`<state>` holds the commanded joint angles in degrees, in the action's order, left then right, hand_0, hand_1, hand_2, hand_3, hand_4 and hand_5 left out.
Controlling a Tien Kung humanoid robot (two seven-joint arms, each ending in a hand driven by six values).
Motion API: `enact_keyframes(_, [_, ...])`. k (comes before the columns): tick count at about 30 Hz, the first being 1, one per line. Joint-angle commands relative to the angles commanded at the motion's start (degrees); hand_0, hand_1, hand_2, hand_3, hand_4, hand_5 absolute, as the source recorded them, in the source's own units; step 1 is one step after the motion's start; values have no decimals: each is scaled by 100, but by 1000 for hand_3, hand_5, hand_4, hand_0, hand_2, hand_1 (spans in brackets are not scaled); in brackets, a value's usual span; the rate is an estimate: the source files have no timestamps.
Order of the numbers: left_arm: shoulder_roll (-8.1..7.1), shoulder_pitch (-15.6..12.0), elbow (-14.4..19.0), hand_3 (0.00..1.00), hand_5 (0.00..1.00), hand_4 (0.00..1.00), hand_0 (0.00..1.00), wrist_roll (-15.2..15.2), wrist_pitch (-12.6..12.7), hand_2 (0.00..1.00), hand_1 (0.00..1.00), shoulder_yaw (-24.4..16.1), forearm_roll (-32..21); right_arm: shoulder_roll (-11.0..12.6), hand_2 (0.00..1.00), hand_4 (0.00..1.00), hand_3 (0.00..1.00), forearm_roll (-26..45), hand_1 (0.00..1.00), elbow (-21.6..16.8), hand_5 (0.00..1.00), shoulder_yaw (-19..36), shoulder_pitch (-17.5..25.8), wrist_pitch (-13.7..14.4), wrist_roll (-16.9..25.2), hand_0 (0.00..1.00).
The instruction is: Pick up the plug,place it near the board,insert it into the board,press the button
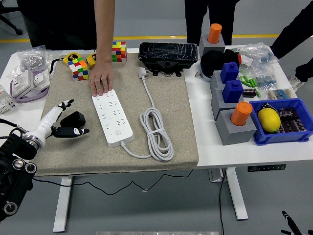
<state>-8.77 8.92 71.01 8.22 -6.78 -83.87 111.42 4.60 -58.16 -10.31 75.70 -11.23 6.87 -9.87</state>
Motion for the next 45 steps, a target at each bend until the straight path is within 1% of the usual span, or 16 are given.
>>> enact_keyframes(1, [2,2,-9,987,184,998,998,-1,9,996,998,5,20,1,712,998,734,5,731,0,944,-5,-1,0,2,781])
enact_keyframes(2, [4,10,-40,910,175,998,946,-16,54,881,930,18,59,2,712,998,733,3,730,0,944,-3,1,1,1,781])
enact_keyframes(7, [10,42,-141,910,175,998,946,-80,221,881,930,48,125,4,712,998,733,2,730,0,944,-9,8,0,-2,781])
enact_keyframes(8, [9,46,-147,787,162,998,774,-84,244,714,766,50,144,4,712,998,733,2,731,0,945,-10,9,0,-2,781])
enact_keyframes(14, [8,93,-200,787,162,998,774,-92,286,714,766,53,265,10,712,998,733,-7,731,0,945,-15,3,-3,-4,781])
enact_keyframes(15, [10,101,-208,709,149,998,662,-86,295,616,660,55,303,11,712,998,733,-8,731,0,945,-13,0,-3,-5,779])
enact_keyframes(20, [21,130,-291,709,149,998,662,-105,372,616,660,63,382,18,712,998,733,4,731,0,945,-17,-9,-1,-5,779])
enact_keyframes(26, [38,160,-424,690,129,998,614,-124,485,579,631,73,487,20,712,998,734,-8,731,0,944,0,-5,-1,-8,781])
enact_keyframes(27, [41,162,-447,600,109,998,510,-125,501,519,573,71,515,20,712,998,734,-5,731,0,945,-2,-6,-1,-7,781])
enact_keyframes(31, [50,168,-506,600,109,998,510,-122,620,519,573,72,669,20,712,998,734,-3,731,0,945,-3,-8,-1,-3,781])
enact_keyframes(32, [53,174,-525,552,80,991,464,-130,685,515,526,74,713,19,712,998,733,0,731,0,944,-5,-8,-2,-2,781])
enact_keyframes(37, [65,191,-578,552,80,991,464,-175,884,515,526,74,735,20,712,998,733,-11,731,0,944,10,-10,-6,-1,781])
enact_keyframes(38, [65,195,-594,553,110,927,417,-184,917,528,507,74,725,20,712,998,734,-10,731,0,944,11,-12,-5,-1,780])
enact_keyframes(43, [67,199,-611,553,110,927,417,-208,1026,528,507,85,743,23,712,998,734,-9,731,0,944,14,-9,-4,0,780])
enact_keyframes(44, [68,201,-617,550,128,876,402,-209,1032,528,503,85,737,23,712,998,734,-7,731,0,943,11,-9,-4,1,780])
enact_keyframes(45, [70,203,-623,550,128,876,402,-205,1032,528,503,86,735,23,712,998,734,-2,731,0,943,5,-8,-6,3,780])
